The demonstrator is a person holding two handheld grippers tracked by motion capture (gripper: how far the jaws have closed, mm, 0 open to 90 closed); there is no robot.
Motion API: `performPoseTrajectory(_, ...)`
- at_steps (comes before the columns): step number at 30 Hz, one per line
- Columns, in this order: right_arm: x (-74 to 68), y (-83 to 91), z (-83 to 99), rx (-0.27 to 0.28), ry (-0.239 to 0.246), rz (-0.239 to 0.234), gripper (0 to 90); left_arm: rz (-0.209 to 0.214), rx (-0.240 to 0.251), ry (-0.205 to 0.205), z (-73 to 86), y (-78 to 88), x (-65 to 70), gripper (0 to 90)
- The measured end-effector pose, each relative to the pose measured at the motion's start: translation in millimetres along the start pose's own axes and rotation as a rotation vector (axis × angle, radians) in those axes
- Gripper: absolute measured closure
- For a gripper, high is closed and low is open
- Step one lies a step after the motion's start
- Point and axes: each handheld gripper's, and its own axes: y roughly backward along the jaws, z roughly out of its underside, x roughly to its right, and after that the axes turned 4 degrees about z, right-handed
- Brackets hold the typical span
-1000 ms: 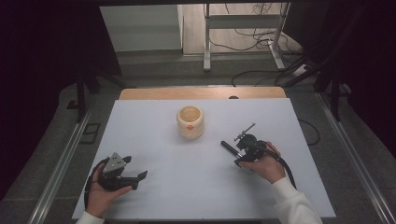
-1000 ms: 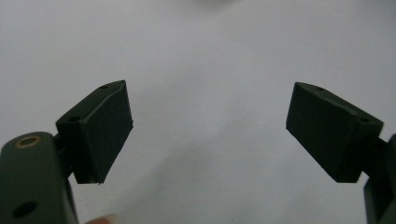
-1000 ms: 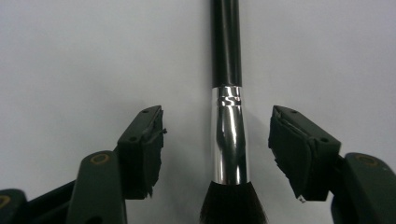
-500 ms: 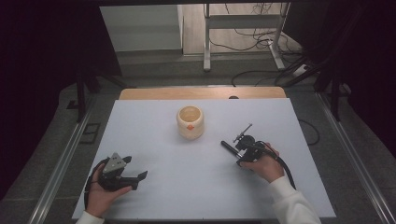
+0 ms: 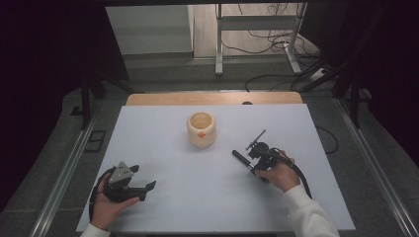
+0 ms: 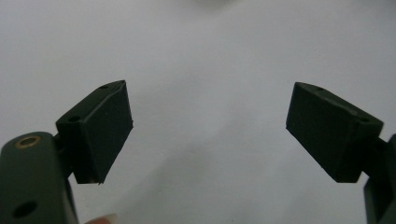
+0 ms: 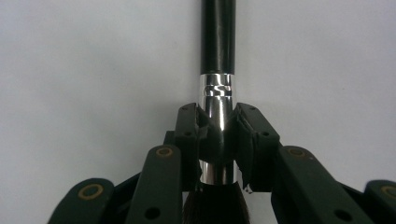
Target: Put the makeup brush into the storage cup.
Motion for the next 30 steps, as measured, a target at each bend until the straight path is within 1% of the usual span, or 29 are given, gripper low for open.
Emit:
performPoseTrajectory(4,1.3,1.7,1.4,0.0,0.012,0.009,71.0,-0.001,-0.001,-0.003,-0.1,-0.1,0.4,15.0)
performPoseTrajectory(6,1.6,2.8,1.9,-0.002,0.005,0.007,71.1,-0.002,-0.002,-0.004,-0.2,-0.3,0.6,15.0)
performPoseTrajectory(7,2.9,5.3,3.2,0.009,0.003,-0.003,71.1,-0.002,-0.003,-0.006,-0.3,-0.5,0.8,15.0)
performPoseTrajectory(10,4.5,10.0,4.7,0.031,0.005,-0.009,71.1,-0.002,-0.004,-0.009,-0.6,-0.9,1.5,15.0)
performPoseTrajectory(11,4.5,10.0,4.7,0.031,0.005,-0.009,71.1,-0.002,-0.004,-0.009,-0.6,-0.9,1.5,15.0)
performPoseTrajectory(12,4.8,13.2,5.3,0.048,0.003,-0.015,71.2,-0.002,-0.002,-0.01,-0.7,-1.0,2.2,15.0)
performPoseTrajectory(16,4.1,18.2,6.1,0.067,0.01,-0.024,71.1,-0.005,-0.003,-0.019,-1.1,-1.5,3.3,15.0)
performPoseTrajectory(17,3.1,21.5,6.5,0.08,0.013,-0.033,71.1,-0.01,-0.004,-0.024,-1.3,-2.1,3.8,15.0)
performPoseTrajectory(18,3.1,21.5,6.5,0.08,0.013,-0.033,71.1,-0.014,-0.006,-0.028,-1.4,-2.8,4.4,15.0)
performPoseTrajectory(21,1.3,25.8,6.6,0.095,0.021,-0.031,71.1,-0.006,-0.006,-0.029,-1.9,-4.0,6.1,14.5)
performPoseTrajectory(22,-0.6,28.5,6.5,0.102,0.029,-0.036,71.1,-0.004,-0.005,-0.038,-2.3,-4.3,7.3,14.5)
performPoseTrajectory(23,-0.6,28.5,6.5,0.102,0.029,-0.036,71.1,-0.004,-0.005,-0.038,-2.3,-4.3,7.3,14.5)
performPoseTrajectory(25,-4.4,31.4,6.5,0.11,0.04,-0.052,71.1,-0.003,0.001,-0.045,-2.8,-4.8,8.7,14.5)
performPoseTrajectory(30,-10.3,37.0,5.3,0.125,0.061,-0.068,71.1,0.0,0.009,-0.055,-3.7,-5.7,9.7,14.6)
